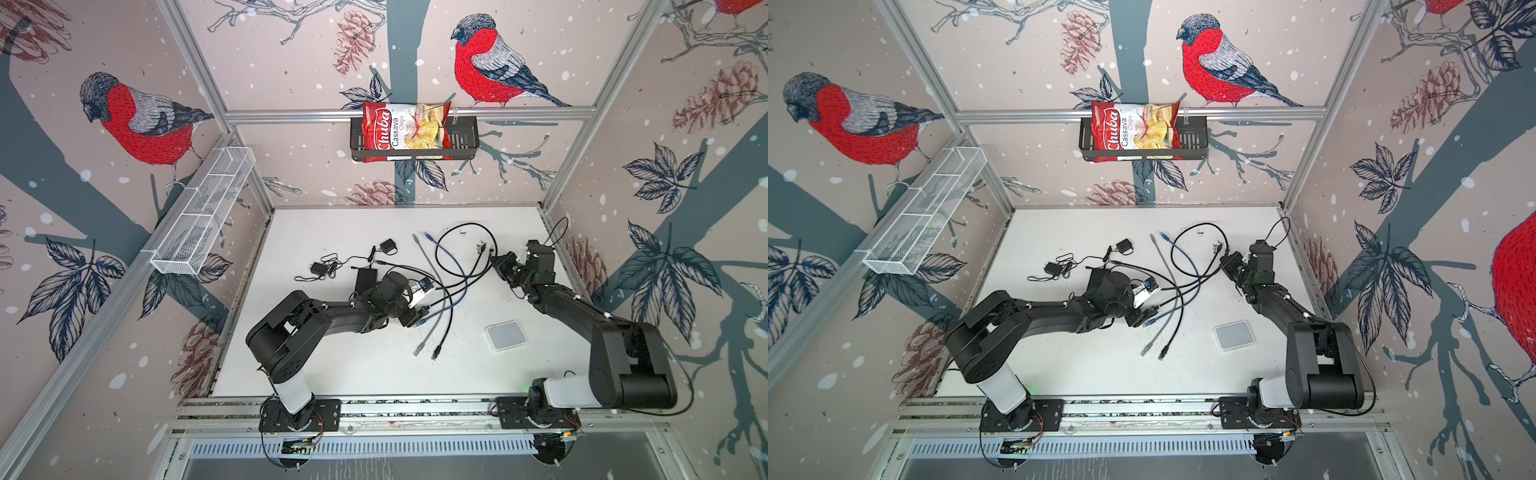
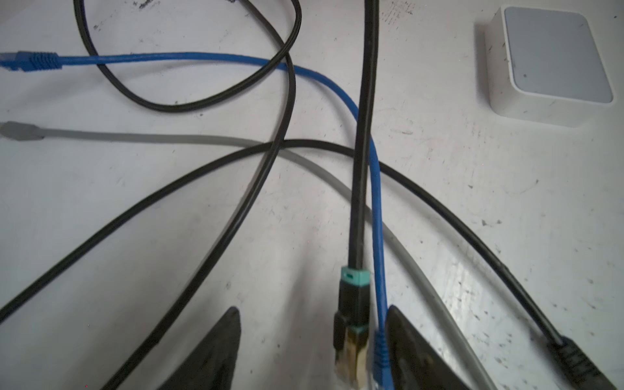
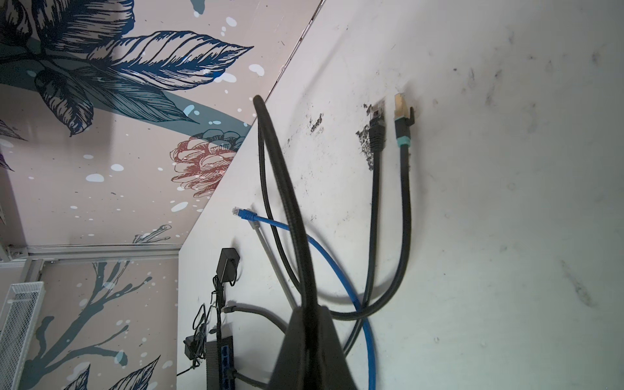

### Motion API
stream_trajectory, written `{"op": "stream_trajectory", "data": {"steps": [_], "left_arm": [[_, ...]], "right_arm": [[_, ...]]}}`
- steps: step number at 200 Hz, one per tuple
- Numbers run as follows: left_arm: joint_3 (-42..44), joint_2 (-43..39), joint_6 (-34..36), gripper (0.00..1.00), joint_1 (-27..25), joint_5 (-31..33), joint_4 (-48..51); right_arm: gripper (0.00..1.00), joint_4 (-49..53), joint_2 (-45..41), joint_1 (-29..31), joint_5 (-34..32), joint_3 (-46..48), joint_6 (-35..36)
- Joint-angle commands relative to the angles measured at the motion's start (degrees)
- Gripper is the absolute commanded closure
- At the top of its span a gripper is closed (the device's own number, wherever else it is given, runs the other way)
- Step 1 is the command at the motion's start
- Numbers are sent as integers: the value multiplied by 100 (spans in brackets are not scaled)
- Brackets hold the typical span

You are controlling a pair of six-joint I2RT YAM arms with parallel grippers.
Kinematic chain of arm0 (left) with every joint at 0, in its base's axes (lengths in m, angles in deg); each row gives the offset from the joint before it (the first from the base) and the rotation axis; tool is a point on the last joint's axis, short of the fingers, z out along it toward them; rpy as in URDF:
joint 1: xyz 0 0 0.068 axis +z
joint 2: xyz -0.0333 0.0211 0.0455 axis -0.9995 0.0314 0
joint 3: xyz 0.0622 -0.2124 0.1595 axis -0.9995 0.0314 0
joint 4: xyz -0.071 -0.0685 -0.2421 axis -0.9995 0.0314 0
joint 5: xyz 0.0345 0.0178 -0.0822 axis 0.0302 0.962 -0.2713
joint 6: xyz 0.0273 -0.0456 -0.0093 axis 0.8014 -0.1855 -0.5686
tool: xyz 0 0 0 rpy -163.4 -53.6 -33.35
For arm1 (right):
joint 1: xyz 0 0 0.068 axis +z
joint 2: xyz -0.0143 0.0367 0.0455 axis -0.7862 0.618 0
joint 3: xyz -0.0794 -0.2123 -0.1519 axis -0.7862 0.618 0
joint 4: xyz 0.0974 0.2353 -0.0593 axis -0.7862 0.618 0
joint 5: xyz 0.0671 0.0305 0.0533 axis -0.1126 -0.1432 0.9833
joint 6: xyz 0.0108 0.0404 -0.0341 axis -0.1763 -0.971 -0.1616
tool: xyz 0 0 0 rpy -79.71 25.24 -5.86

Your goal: Insert the plug into the switch port

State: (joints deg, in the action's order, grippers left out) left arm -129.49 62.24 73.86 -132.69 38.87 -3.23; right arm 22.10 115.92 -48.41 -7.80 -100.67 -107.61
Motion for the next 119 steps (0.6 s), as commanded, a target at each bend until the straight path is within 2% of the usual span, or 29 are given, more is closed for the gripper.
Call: {"op": "stream_trajectory", "data": {"steps": [1,24,66,89,119], "left_arm": [[-293,209,143,45,-7,-248,555],[-373,371,157,55,-5,-64,647],[-234,353,126,63,-7,315,475],[-221,334,134,75,-7,374,424],[-154,251,68,85,-7,592,174]], "right_arm": [[99,-68,-43,16,17,-52,55],[99,-38,-70,13,9,-72,81],[99,13,-114,9,18,-134,123],[99,42,-139,4,21,-161,138],[99,111,-176,2,2,-175,186]]}}
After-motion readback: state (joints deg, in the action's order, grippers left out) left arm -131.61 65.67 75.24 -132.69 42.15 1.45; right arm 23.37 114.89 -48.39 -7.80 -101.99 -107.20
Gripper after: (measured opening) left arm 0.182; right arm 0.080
